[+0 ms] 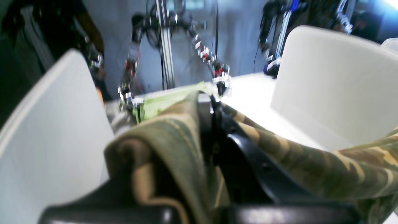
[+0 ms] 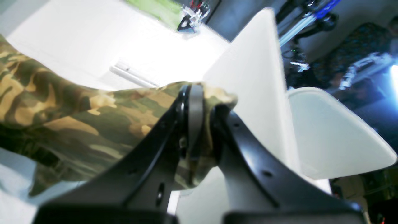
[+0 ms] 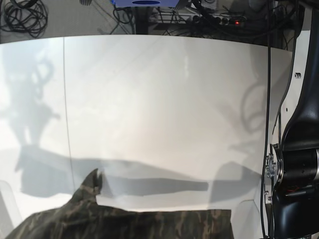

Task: Layout the t-shirt on the table in an organized manner, then fold the t-shirt properly
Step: 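Lift the shirt high with both grippers holding its edge, then lower the shirt flat onto the table with both grippers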

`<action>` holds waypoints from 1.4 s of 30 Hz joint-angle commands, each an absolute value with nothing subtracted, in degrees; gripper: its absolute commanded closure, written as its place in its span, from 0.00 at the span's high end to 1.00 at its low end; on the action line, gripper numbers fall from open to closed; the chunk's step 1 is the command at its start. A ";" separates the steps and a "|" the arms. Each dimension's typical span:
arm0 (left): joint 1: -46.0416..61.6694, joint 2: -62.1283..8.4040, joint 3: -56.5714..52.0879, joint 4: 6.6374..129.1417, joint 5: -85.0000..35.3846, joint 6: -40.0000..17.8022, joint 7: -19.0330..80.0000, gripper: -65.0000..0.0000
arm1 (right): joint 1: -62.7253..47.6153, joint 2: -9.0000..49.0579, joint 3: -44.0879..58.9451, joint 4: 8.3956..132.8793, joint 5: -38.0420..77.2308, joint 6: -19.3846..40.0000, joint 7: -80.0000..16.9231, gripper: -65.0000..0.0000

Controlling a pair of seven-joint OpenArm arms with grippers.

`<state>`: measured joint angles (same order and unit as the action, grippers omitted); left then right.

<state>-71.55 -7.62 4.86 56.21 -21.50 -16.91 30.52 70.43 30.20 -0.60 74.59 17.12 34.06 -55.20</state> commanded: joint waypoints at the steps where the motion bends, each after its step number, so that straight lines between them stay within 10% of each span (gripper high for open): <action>1: -73.98 -7.78 4.62 57.10 -22.29 -16.75 28.62 0.00 | 72.66 30.99 0.13 77.23 17.19 33.71 -53.67 0.00; 11: -56.92 -8.84 -2.86 68.35 -22.37 -16.84 33.01 0.00 | 43.82 32.75 14.37 96.04 17.36 33.71 -61.85 0.00; 21: -16.04 -11.38 -2.95 89.19 -21.93 -16.84 36.00 0.00 | 1.54 14.02 26.07 98.77 17.27 33.80 -55.43 0.00; 42: 6.99 -14.55 -3.03 82.77 -15.52 -16.84 24.57 0.00 | -8.57 12.09 32.92 93.49 17.19 33.80 -59.03 0.00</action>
